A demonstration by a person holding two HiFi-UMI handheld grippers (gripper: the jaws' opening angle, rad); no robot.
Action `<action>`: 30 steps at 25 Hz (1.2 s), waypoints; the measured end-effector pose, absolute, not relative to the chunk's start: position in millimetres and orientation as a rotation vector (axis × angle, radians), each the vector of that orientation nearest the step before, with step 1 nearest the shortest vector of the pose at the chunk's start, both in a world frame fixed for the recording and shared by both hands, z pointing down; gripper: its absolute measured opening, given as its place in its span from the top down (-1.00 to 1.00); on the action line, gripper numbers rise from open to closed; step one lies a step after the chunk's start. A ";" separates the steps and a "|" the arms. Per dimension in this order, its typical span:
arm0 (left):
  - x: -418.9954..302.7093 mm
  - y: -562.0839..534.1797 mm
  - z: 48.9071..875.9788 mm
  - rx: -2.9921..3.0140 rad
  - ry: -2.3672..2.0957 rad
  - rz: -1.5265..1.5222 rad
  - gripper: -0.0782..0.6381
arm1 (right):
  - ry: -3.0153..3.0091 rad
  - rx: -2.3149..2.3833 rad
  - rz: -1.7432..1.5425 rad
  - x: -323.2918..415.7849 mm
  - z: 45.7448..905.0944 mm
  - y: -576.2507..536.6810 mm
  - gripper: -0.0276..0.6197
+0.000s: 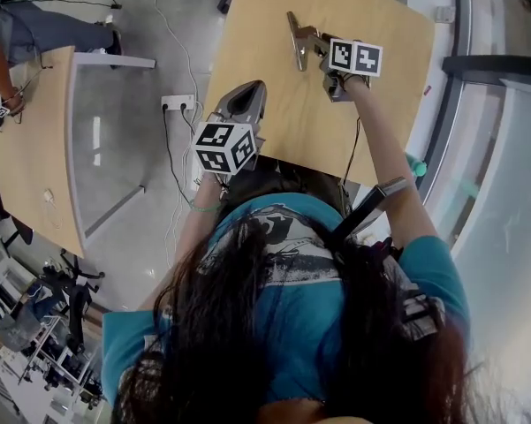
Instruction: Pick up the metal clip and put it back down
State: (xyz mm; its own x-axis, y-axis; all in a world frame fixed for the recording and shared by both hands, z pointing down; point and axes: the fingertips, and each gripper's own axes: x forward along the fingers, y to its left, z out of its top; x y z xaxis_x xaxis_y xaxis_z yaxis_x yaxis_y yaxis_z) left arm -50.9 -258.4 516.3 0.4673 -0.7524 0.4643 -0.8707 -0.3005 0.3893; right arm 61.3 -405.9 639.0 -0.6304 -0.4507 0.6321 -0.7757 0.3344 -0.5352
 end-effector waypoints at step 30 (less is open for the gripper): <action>-70.0 -229.0 520.2 2.065 -1.418 0.271 0.77 | -2.225 0.947 1.354 25.4 648.2 -388.4 0.61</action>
State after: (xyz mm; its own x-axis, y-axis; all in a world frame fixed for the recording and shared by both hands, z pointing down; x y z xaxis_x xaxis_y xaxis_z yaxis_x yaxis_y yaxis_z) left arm -70.0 -229.0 520.2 0.4049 -0.7732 0.4880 -0.8988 -0.2386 0.3678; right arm 25.4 -388.4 648.2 -0.7064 -0.3534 0.6133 -0.7071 0.3132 -0.6339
